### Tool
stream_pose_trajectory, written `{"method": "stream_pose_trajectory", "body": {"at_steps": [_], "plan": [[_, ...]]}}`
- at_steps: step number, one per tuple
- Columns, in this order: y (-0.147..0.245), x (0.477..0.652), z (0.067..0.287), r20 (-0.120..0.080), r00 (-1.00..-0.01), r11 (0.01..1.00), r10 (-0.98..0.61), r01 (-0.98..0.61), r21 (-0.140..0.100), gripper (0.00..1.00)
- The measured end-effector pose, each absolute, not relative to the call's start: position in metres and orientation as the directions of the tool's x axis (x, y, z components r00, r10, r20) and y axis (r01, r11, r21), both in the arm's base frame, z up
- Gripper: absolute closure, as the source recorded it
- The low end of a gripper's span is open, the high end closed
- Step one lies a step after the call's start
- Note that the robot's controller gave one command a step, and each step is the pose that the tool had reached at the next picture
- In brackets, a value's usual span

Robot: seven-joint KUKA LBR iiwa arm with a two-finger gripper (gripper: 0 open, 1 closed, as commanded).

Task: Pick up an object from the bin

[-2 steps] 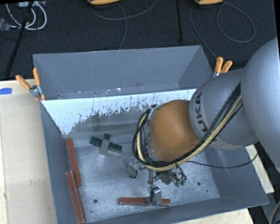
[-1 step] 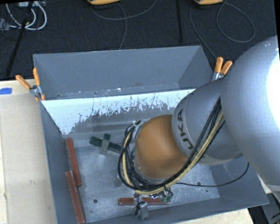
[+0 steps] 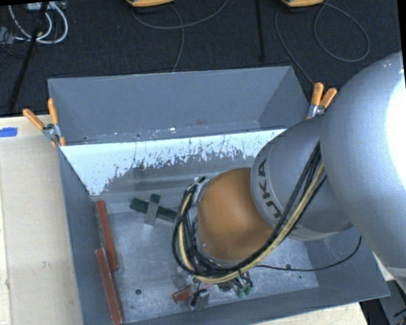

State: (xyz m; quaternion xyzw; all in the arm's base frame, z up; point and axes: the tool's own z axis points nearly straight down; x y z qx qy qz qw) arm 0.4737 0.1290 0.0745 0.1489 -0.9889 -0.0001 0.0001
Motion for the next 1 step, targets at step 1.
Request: {"method": "stream_pose_trajectory", "body": {"at_steps": [1], "plan": [[0.1399,0.5094,0.2211,-0.005,-0.821,0.821,-0.572,-0.572,-0.002,1.00]]}}
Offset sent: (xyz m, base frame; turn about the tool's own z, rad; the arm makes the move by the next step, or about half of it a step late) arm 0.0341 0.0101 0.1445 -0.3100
